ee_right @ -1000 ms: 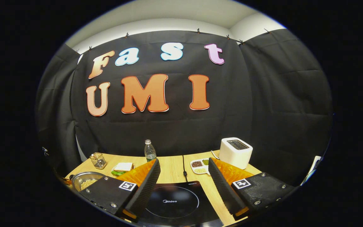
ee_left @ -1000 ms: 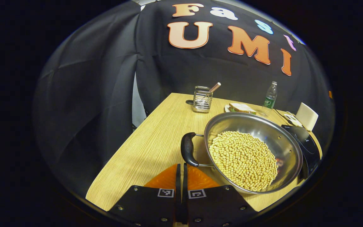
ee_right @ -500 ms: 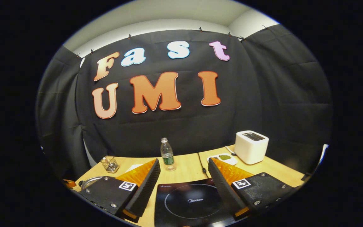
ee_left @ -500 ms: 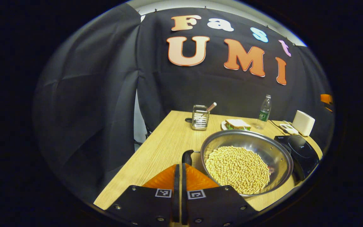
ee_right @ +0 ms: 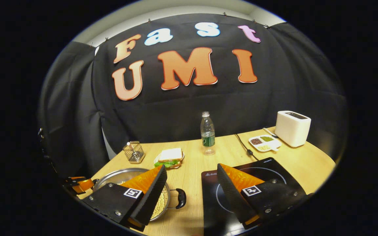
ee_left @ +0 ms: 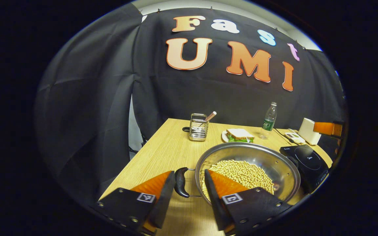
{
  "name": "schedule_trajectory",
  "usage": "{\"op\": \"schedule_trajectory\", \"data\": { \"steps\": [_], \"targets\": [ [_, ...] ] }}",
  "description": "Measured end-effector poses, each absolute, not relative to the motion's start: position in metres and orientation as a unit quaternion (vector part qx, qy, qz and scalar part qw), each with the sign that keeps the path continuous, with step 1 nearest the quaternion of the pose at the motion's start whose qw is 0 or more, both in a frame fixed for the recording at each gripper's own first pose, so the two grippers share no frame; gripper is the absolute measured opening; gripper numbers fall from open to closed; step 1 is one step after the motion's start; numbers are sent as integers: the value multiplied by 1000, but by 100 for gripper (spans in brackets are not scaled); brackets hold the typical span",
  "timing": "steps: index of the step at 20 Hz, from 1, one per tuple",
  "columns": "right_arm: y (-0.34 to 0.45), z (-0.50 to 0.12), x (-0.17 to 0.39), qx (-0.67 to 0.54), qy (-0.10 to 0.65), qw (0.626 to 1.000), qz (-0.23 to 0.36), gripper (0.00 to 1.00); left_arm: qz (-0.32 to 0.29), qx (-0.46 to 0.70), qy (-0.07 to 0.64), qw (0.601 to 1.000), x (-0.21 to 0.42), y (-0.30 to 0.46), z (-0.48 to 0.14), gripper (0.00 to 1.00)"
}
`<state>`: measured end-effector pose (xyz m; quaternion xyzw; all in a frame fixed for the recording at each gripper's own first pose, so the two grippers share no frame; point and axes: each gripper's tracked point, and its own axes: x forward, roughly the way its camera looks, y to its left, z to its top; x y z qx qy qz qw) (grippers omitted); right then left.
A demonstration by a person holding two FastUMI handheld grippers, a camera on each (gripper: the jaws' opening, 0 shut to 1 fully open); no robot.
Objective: First push the handle of the pot to place it horizontally, then grasp the pot with both hands and set it on the induction cooktop.
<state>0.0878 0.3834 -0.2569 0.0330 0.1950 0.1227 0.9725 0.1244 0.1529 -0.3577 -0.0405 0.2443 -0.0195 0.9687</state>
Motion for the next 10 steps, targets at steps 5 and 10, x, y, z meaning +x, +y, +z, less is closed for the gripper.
{"op": "schedule_trajectory", "data": {
  "steps": [5, 10],
  "targets": [
    [401, -303, 92, -4, 234, 965, 118, 96, -18, -56, 266, 962, 129, 157, -378, 74],
    [412, -334, 93, -11, 265, 956, 128, 96, -9, -57, 278, 959, 129, 163, -389, 81]
  ]
}}
